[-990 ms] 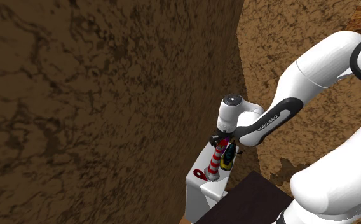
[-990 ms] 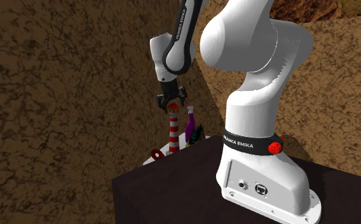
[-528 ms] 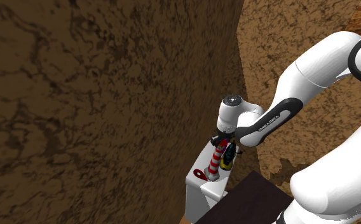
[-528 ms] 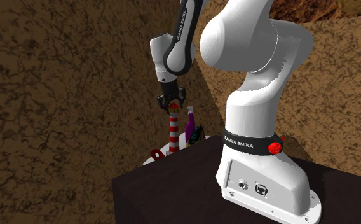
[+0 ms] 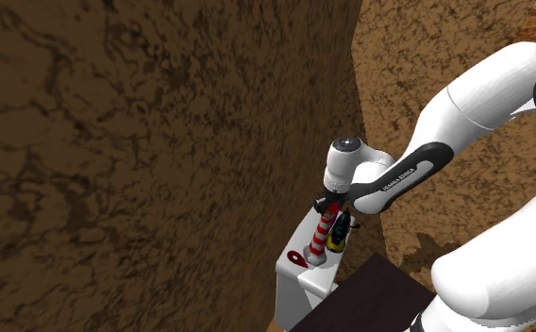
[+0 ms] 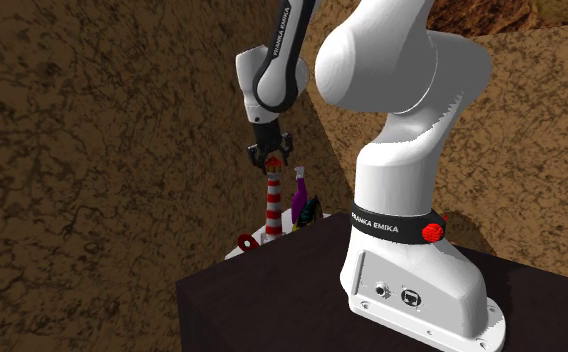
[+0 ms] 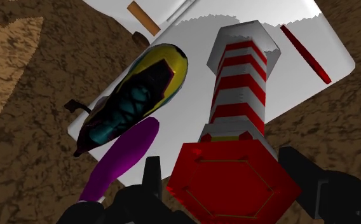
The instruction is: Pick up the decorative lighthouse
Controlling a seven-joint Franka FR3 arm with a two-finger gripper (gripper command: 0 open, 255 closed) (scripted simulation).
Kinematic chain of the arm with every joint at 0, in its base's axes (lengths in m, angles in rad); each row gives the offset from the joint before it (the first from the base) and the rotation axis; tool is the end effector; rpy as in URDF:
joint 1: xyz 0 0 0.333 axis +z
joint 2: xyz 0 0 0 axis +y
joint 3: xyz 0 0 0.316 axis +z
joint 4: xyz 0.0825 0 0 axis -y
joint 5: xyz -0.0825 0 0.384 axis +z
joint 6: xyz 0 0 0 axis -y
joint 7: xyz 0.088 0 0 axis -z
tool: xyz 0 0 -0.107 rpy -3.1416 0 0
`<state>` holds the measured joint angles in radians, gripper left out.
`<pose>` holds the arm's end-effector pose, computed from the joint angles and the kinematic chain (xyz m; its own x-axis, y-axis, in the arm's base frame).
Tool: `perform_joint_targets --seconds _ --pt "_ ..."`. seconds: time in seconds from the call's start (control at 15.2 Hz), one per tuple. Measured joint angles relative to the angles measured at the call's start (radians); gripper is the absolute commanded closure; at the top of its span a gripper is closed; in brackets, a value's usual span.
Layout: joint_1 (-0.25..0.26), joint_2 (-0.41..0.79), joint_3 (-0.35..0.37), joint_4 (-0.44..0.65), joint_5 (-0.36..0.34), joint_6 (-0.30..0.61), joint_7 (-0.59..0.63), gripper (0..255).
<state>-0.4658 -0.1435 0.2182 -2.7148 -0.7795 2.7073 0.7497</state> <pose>0.3993 -0.0784 0.2773 0.9353 -0.2491 0.2515 -0.3219 -0.8941 0.3115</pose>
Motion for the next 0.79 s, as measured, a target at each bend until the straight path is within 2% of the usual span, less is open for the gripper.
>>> perform_joint_targets --seconds 0.33,0.79 --pt "0.036 -0.074 -0.018 -0.003 0.116 -0.053 -0.106 255" --pt "0.084 -0.159 -0.040 0.010 0.227 -0.137 -0.208 255"
